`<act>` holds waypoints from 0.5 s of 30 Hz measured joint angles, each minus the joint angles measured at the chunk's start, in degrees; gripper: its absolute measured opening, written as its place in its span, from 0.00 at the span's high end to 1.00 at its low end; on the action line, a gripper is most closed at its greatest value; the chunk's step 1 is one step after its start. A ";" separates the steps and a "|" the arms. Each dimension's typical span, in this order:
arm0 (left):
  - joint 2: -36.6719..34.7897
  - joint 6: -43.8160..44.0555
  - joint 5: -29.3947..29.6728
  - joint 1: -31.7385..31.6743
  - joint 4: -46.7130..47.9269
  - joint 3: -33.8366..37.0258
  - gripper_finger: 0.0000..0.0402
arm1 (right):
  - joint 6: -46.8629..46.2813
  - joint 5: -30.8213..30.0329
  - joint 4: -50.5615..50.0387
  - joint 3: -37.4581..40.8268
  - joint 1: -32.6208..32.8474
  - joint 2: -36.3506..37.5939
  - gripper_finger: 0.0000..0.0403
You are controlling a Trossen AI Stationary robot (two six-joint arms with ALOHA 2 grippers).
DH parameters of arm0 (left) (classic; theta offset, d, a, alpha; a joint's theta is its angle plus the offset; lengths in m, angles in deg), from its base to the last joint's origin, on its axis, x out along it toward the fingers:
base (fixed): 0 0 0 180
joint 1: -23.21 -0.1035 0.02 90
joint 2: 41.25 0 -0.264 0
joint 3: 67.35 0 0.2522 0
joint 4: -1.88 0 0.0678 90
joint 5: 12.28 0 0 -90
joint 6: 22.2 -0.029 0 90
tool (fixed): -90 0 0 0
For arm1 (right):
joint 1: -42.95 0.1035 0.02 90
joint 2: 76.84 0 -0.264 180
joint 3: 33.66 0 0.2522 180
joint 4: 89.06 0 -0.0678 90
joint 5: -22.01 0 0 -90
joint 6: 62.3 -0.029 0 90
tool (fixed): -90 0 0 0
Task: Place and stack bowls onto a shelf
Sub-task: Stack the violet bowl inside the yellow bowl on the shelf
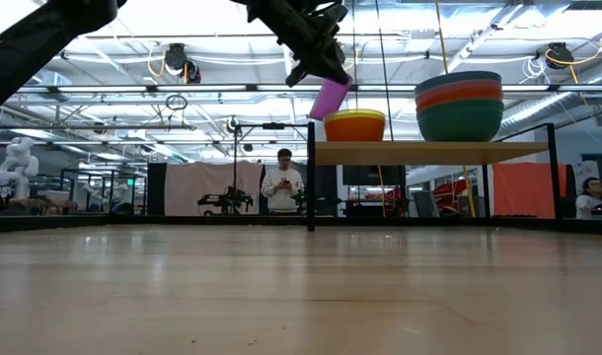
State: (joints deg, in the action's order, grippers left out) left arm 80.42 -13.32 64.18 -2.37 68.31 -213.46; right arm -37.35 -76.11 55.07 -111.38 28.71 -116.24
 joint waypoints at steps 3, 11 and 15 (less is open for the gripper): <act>0.00 -0.02 0.00 0.00 0.25 0.00 0.99 | 0.07 -2.49 0.00 0.00 0.00 0.00 1.00; 2.32 -1.64 -0.23 0.44 1.80 0.04 0.99 | 0.20 -4.00 0.00 0.00 0.00 0.00 1.00; 2.89 -1.64 -0.50 0.82 1.22 0.13 0.92 | 0.17 -3.96 -0.02 0.00 -0.02 0.00 1.00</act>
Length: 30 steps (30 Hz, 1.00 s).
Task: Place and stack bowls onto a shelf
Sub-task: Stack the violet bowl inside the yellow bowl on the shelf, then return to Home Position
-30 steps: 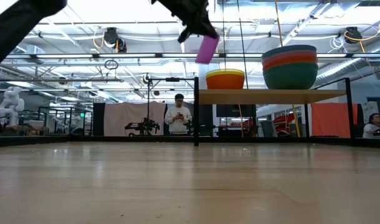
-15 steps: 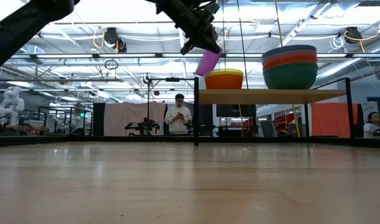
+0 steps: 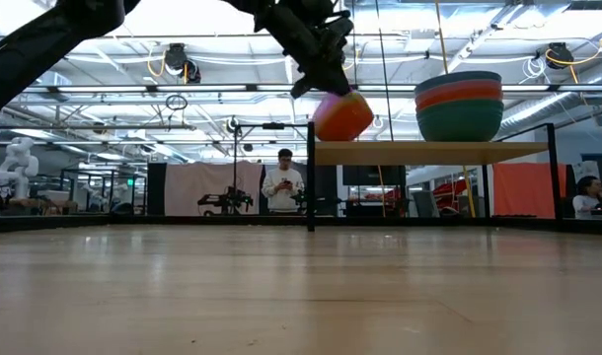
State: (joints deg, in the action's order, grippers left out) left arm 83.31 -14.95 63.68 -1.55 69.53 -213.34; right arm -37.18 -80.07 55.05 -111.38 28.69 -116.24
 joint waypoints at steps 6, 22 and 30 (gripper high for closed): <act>0.02 0.82 -0.17 0.27 -0.05 -0.04 0.85 | -0.29 0.06 -0.47 0.00 0.02 0.00 1.00; -0.25 0.92 -0.07 0.84 -0.09 -0.04 0.85 | -0.39 0.09 -1.48 0.00 0.02 0.00 1.00; -2.34 0.25 -0.23 1.01 -0.57 -2.44 0.84 | -0.39 0.11 -1.59 0.00 0.02 0.00 1.00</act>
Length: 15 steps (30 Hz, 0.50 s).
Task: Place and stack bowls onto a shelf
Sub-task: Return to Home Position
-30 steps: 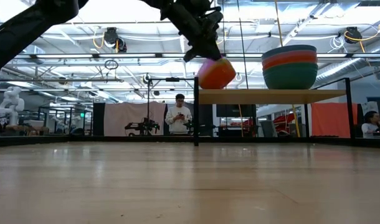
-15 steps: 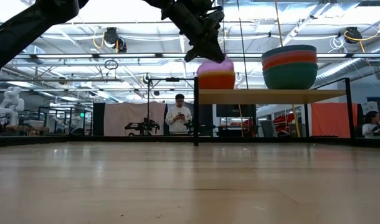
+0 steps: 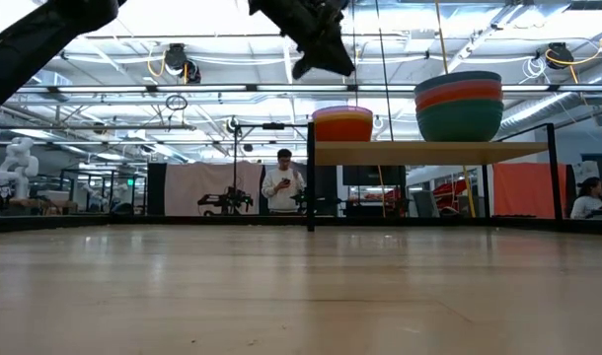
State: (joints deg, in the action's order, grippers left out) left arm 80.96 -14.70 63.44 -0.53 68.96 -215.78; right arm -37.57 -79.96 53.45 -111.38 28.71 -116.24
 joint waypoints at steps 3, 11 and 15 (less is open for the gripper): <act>-1.76 -1.23 -0.12 0.04 0.17 0.00 0.84 | 0.38 -0.06 -0.38 0.00 0.00 0.08 1.00; -9.59 -2.49 -0.20 0.31 1.95 0.04 0.84 | 1.44 -0.15 -2.23 0.00 0.00 3.31 1.00; -14.47 -4.88 -0.18 0.65 4.05 0.04 0.84 | 0.53 -0.24 -4.13 0.00 0.00 6.91 1.00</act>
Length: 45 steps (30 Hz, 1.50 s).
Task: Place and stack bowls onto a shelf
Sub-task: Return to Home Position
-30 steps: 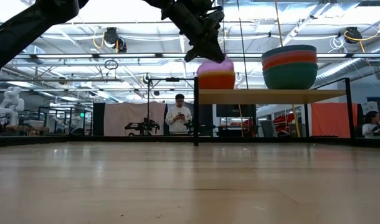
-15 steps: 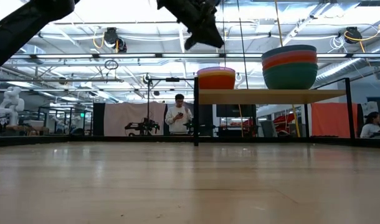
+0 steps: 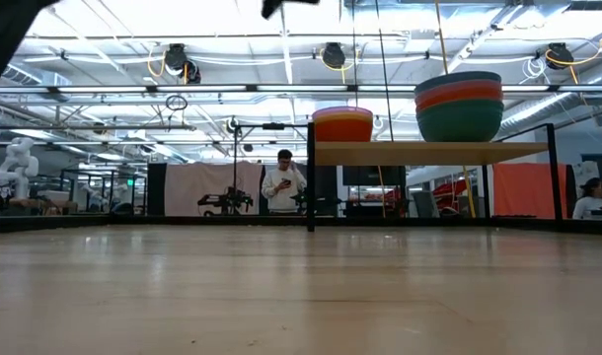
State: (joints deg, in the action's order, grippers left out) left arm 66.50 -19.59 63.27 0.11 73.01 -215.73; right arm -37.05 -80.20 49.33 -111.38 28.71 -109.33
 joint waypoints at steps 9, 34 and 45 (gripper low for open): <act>-10.35 -0.59 2.62 0.07 11.80 -0.07 0.84 | -0.72 0.00 -5.73 -0.02 0.00 8.51 1.00; -26.63 -9.76 10.44 1.28 32.68 0.28 0.95 | -6.59 -0.04 -20.84 0.00 0.00 30.51 1.00; -37.45 -9.30 10.44 1.28 32.65 0.26 0.95 | -10.31 0.00 -27.34 -1.73 -0.04 31.40 1.00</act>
State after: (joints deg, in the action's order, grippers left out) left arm 29.05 -28.89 73.71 1.39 105.66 -215.47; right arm -47.35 -80.20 21.99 -113.11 28.66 -77.92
